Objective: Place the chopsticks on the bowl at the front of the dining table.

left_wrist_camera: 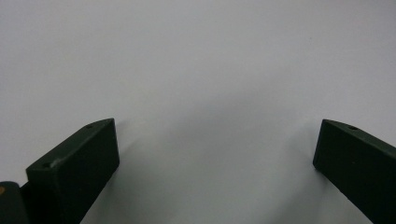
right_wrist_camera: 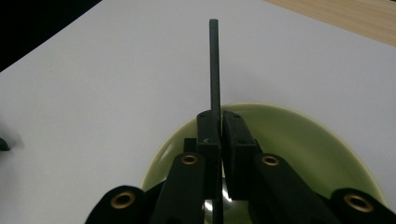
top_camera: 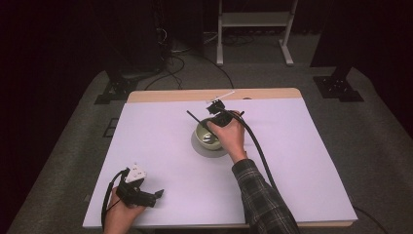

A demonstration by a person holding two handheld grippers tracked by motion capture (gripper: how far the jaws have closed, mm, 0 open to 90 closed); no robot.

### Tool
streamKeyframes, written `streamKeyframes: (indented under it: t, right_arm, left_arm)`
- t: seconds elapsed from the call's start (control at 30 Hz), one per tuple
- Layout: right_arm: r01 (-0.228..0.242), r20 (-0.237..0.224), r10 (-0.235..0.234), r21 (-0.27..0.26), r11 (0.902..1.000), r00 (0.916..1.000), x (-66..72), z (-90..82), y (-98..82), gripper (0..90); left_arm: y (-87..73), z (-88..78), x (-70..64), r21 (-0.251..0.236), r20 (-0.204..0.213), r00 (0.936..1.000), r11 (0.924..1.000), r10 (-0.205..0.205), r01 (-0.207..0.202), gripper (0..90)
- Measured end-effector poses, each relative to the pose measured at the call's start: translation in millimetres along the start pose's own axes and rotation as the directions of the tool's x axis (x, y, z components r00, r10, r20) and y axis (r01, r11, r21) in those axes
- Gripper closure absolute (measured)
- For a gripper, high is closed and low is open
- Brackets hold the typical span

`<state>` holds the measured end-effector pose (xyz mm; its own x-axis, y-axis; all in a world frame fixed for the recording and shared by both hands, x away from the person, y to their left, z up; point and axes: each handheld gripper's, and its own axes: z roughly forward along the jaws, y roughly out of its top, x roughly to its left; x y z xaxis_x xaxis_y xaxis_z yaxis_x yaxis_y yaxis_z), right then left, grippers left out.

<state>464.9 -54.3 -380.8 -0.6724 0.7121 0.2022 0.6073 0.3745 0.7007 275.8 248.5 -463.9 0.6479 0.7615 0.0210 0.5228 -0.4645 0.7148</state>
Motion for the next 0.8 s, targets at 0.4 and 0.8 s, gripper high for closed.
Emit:
streamKeyframes:
  t: [0.4,0.8]
  right_arm:
    - [0.000,0.006,0.000,0.007,1.0000,1.0000,-1.1,2.8,-1.8,78.6]
    - [0.015,0.027,-0.014,-0.021,0.9997,0.9995,-0.6,-16.2,-1.1,67.8]
  left_arm:
    - [0.0,0.0,0.0,0.000,0.000,1.0000,1.0000,0.000,0.000,0.0]
    - [0.0,0.1,-0.1,-0.001,0.001,1.0000,1.0000,-0.002,0.002,0.0]
